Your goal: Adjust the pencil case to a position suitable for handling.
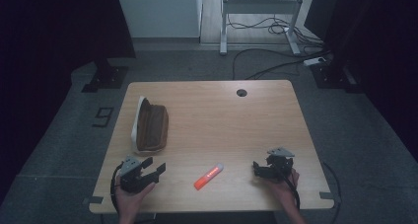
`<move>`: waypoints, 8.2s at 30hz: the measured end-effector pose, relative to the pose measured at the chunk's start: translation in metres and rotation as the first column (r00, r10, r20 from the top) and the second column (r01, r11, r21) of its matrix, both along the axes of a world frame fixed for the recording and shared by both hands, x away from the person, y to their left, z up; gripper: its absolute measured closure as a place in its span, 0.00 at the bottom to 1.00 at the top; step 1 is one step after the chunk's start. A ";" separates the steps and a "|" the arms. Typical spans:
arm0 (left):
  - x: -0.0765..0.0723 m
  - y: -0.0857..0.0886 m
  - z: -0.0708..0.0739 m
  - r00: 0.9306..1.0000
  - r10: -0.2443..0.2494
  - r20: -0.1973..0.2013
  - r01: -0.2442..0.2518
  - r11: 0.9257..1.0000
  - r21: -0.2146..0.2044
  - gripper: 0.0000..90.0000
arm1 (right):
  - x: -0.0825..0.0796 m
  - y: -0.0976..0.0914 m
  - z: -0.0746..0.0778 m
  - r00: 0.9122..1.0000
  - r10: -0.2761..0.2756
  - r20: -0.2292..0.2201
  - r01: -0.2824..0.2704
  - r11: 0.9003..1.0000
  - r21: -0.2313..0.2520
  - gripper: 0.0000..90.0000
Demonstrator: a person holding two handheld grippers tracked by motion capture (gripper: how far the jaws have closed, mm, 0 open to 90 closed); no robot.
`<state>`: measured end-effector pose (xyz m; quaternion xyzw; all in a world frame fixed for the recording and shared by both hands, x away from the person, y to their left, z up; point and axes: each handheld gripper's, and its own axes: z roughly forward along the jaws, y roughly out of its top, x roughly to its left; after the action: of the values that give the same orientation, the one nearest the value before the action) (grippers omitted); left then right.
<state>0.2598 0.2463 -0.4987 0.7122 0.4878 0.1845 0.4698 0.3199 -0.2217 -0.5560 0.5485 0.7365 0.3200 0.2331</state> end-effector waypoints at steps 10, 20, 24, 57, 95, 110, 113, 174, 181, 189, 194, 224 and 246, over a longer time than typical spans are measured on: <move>-0.004 0.021 0.007 0.997 0.067 0.030 -0.067 0.998 -0.006 0.42 | 0.000 0.000 0.000 1.000 0.000 0.000 0.000 1.000 0.000 0.05; -0.003 0.033 0.008 0.993 0.112 0.041 -0.112 0.994 -0.002 0.41 | 0.000 0.000 0.000 1.000 0.001 0.003 -0.001 1.000 0.000 0.06; -0.002 0.041 0.007 0.989 0.139 0.041 -0.139 0.990 -0.002 0.41 | 0.000 0.000 0.000 1.000 0.001 0.003 -0.001 1.000 0.000 0.07; 0.057 0.058 0.005 0.977 0.213 0.022 -0.214 0.974 0.069 0.41 | -0.001 0.000 0.000 1.000 0.004 0.008 -0.004 1.000 0.002 0.09; 0.094 0.069 -0.016 0.925 0.378 -0.034 -0.374 0.923 0.095 0.87 | -0.001 0.000 0.001 1.000 0.005 0.010 -0.005 1.000 0.004 0.10; 0.089 0.074 -0.001 0.929 0.370 -0.028 -0.371 0.928 -0.041 0.91 | -0.001 0.000 0.001 1.000 0.005 0.011 -0.005 1.000 0.003 0.11; 0.088 0.074 0.001 0.932 0.361 -0.027 -0.362 0.930 -0.057 0.92 | -0.001 0.000 0.001 1.000 0.006 0.011 -0.006 1.000 0.004 0.11; 0.065 0.042 0.028 0.989 0.140 0.056 -0.126 0.971 -0.204 0.93 | -0.001 0.000 0.001 1.000 0.006 0.012 -0.006 1.000 0.005 0.12; 0.065 0.036 0.028 0.991 0.125 0.056 -0.111 0.973 -0.200 0.93 | -0.001 0.000 0.001 1.000 0.006 0.012 -0.006 1.000 0.005 0.12; 0.065 0.028 0.027 0.994 0.098 0.057 -0.086 0.978 -0.191 0.93 | -0.001 0.000 0.001 1.000 0.007 0.012 -0.007 1.000 0.005 0.12; 0.065 0.020 0.027 0.996 0.071 0.059 -0.059 0.981 -0.187 0.93 | -0.001 0.000 0.001 1.000 0.007 0.012 -0.007 1.000 0.005 0.12; 0.080 -0.009 0.004 0.999 -0.022 0.028 0.025 0.991 -0.129 0.93 | -0.001 0.000 0.001 1.000 0.007 0.012 -0.007 1.000 0.005 0.12; 0.081 0.002 -0.020 1.000 -0.016 -0.026 0.015 0.999 -0.037 0.85 | -0.001 0.000 0.001 1.000 0.006 0.013 -0.006 1.000 0.005 0.12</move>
<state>0.3407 0.2479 -0.5191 0.7095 0.4918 0.1626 0.4778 0.3189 -0.2215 -0.5554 0.5447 0.7359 0.3260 0.2355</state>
